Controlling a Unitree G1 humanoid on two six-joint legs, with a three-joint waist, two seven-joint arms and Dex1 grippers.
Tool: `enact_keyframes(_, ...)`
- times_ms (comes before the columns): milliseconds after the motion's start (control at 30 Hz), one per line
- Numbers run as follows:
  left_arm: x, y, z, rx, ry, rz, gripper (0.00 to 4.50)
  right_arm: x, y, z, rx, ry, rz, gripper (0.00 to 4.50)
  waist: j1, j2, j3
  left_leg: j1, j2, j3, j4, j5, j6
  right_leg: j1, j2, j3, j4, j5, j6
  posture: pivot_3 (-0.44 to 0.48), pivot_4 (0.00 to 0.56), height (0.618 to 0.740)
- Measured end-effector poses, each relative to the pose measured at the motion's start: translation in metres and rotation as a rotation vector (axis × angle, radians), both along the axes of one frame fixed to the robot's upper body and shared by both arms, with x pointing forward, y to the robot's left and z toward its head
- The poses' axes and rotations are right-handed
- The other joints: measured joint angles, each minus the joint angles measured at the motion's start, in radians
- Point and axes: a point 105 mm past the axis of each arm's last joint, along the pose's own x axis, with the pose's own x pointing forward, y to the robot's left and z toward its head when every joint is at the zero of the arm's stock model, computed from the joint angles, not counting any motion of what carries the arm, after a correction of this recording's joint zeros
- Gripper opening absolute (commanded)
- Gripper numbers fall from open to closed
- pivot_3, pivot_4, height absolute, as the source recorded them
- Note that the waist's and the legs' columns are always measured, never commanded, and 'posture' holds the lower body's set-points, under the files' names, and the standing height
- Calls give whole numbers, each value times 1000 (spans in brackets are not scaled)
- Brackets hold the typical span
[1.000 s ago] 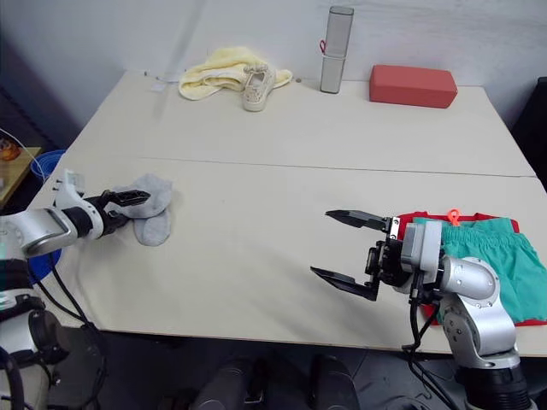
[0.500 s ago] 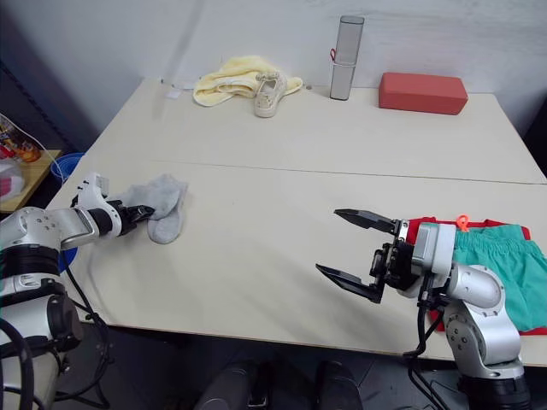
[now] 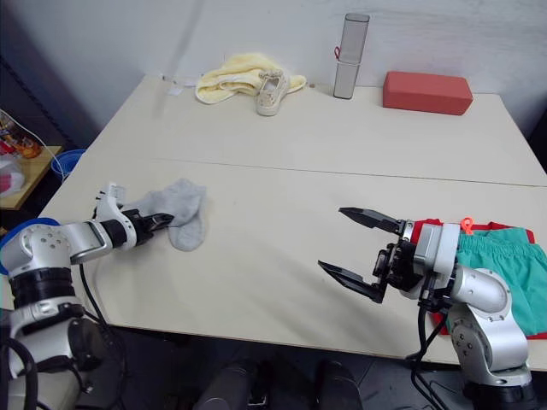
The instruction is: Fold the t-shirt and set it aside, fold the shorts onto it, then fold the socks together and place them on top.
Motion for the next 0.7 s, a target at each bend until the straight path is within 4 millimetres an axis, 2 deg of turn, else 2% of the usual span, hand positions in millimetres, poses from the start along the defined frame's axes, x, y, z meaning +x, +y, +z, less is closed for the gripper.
enact_keyframes(167,-25,-58,-10,-94,-14,-72,27,-5,-5,-8,-17,36,4,4500,-6,-5,3,-1,0,0,0,-1,0,1,2,0,-2,1,2,0,150,740)
enact_keyframes(367,-49,-108,-20,-129,-26,-139,27,-16,-26,-17,-59,103,-38,4500,-1,-8,5,0,1,0,1,-1,0,2,4,0,-3,1,1,0,150,740)
enact_keyframes(533,-59,-132,-22,-113,-27,-249,27,-25,-39,-28,-89,162,-65,4500,0,-8,5,0,2,0,1,-1,0,1,4,0,-4,1,1,0,150,740)
enact_keyframes(667,-64,-143,-24,-86,-47,-303,27,-27,-43,-35,-103,214,-82,4500,1,-8,5,-1,2,0,1,-2,0,1,4,0,-5,0,1,0,150,740)
enact_keyframes(700,-65,-144,-24,-75,-55,-315,233,-28,-44,-36,-104,223,-88,4500,1,-8,5,-1,2,0,0,-2,0,1,4,0,-5,0,1,0,150,740)
